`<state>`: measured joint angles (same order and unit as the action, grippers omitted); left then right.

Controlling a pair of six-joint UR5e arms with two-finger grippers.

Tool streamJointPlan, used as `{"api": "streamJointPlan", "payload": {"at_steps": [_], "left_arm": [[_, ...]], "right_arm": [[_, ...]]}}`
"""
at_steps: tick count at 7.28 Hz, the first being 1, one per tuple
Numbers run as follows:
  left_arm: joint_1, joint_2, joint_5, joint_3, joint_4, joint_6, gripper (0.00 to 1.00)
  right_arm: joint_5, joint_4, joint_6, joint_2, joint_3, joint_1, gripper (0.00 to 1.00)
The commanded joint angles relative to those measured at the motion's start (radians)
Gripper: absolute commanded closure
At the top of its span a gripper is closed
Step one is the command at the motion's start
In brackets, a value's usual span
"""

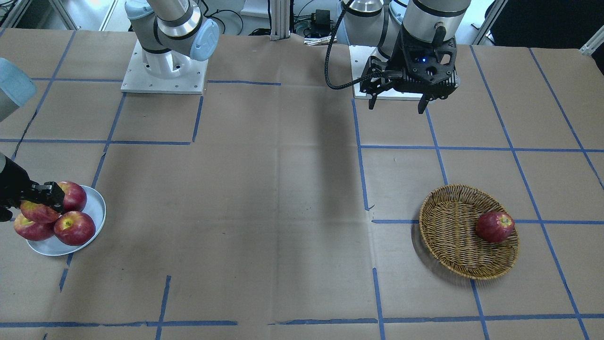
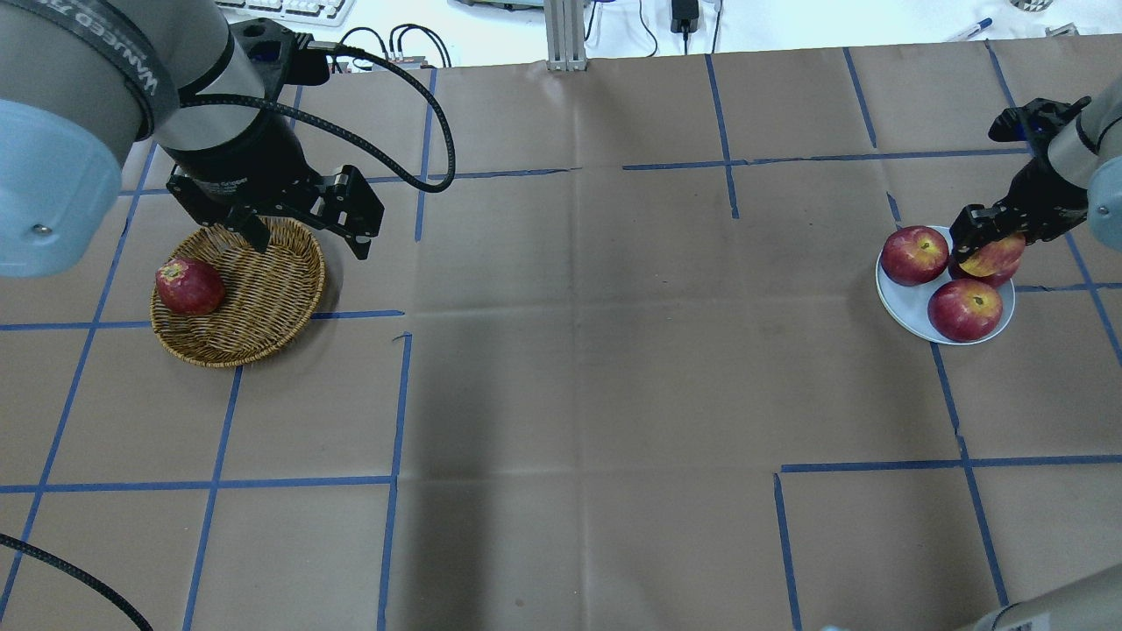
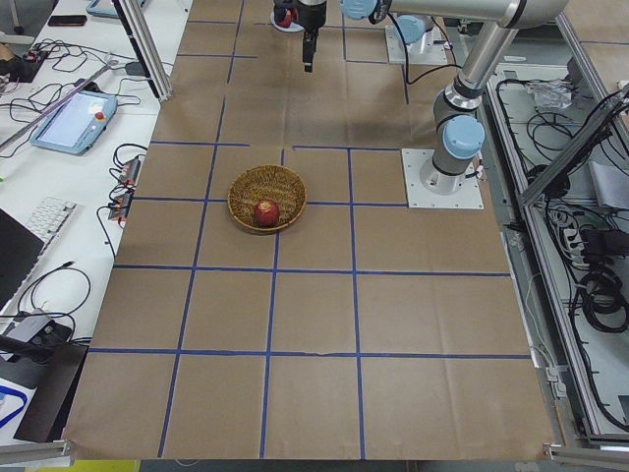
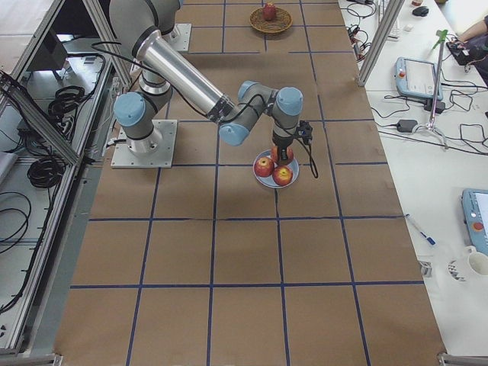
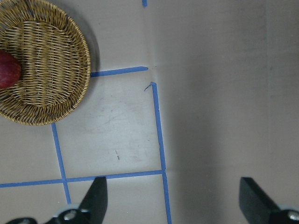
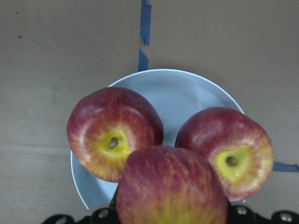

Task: Transfer apple from basket to plate
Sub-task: 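Lower the apple onto the plate beside the other apples and release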

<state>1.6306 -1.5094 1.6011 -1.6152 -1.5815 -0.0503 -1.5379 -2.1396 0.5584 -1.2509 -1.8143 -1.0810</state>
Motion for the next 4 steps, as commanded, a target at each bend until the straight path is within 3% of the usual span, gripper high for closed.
{"api": "streamJointPlan", "payload": {"at_steps": [1,2,3,4], "left_arm": [[0.000,0.000,-0.001,0.000,0.000,0.001,0.00],[0.000,0.000,-0.001,0.000,0.001,0.003,0.00],[0.000,0.000,-0.001,0.000,0.000,0.003,0.00],[0.000,0.000,-0.001,0.000,0.001,0.004,0.00]], "right_arm": [[-0.008,-0.005,0.000,0.011,0.000,0.001,0.42],[-0.010,-0.002,0.002,0.007,0.000,0.001,0.40],[-0.008,0.003,0.000,0.004,0.000,0.001,0.02],[-0.010,0.013,-0.003,0.001,0.001,0.001,0.00]]}}
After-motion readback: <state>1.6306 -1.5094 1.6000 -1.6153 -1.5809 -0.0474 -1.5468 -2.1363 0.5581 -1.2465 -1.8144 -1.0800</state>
